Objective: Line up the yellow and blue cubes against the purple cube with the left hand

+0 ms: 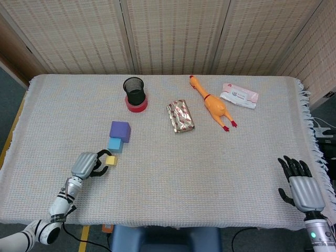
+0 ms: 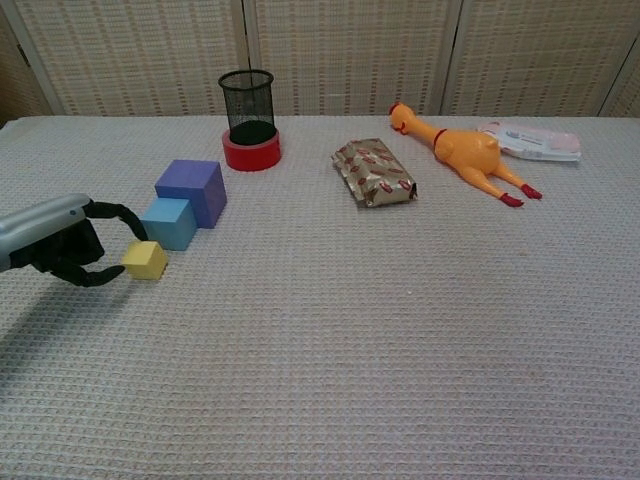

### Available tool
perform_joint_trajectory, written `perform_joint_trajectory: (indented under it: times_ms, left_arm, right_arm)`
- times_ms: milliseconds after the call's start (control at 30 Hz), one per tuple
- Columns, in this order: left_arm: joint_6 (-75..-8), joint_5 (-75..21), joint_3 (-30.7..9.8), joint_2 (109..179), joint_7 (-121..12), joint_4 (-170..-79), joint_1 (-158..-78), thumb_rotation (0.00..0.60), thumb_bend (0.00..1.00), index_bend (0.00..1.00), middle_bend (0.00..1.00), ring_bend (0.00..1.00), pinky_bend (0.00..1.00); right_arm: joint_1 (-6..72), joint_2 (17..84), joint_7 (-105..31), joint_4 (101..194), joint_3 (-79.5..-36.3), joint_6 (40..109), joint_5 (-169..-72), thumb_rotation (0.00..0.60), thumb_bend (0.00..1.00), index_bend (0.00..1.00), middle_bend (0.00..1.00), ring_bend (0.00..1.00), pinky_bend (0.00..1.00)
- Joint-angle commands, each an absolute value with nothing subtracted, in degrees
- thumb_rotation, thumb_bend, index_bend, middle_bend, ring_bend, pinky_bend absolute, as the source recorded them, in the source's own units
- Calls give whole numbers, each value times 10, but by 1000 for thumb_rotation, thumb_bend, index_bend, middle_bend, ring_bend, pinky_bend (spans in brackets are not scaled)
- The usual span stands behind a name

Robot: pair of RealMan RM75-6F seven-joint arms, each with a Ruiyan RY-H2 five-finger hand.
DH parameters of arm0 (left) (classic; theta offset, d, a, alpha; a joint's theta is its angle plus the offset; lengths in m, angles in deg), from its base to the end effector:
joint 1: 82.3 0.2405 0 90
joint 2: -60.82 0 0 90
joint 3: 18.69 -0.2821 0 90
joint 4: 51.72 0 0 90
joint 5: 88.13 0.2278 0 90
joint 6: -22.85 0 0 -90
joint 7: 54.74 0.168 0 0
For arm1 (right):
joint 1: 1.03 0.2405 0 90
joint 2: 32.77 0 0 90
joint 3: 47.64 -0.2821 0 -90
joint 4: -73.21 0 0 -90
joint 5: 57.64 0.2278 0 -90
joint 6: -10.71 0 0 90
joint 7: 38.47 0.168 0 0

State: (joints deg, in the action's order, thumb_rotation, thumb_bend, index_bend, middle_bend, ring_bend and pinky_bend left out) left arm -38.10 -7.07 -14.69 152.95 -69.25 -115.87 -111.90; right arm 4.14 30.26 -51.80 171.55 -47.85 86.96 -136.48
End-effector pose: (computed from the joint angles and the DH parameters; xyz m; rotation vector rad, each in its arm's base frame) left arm -0.2911 0.3534 -0.0333 -1.6740 -1.1886 -1.0326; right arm -0.3506 -0.1935 0.1254 1.4723 -0.9902 0.6192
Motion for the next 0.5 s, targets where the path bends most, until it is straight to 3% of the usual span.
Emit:
perform_joint_trajectory:
  times_ms: [33, 200, 500]
  left_arm:
    - [-427, -57, -159, 1508, -687, -1187, -1090, 600, 395, 350, 1000, 1000, 1000]
    - [-461, -44, -180, 1485, -680, -1228, -1059, 600, 393, 394, 1000, 1000, 1000]
    - [-414, -41, -204, 1485, -664, -1238, -1062, 600, 391, 349, 1000, 1000, 1000]
  right_arm:
    - [39, 302, -520, 1719, -476, 872, -1367, 600, 101, 0, 0, 0, 0]
    - [37, 307, -527, 1719, -476, 878, -1371, 600, 101, 0, 0, 0, 0]
    - [38, 311, -535, 1722, -474, 877, -1375, 600, 101, 0, 0, 0, 0]
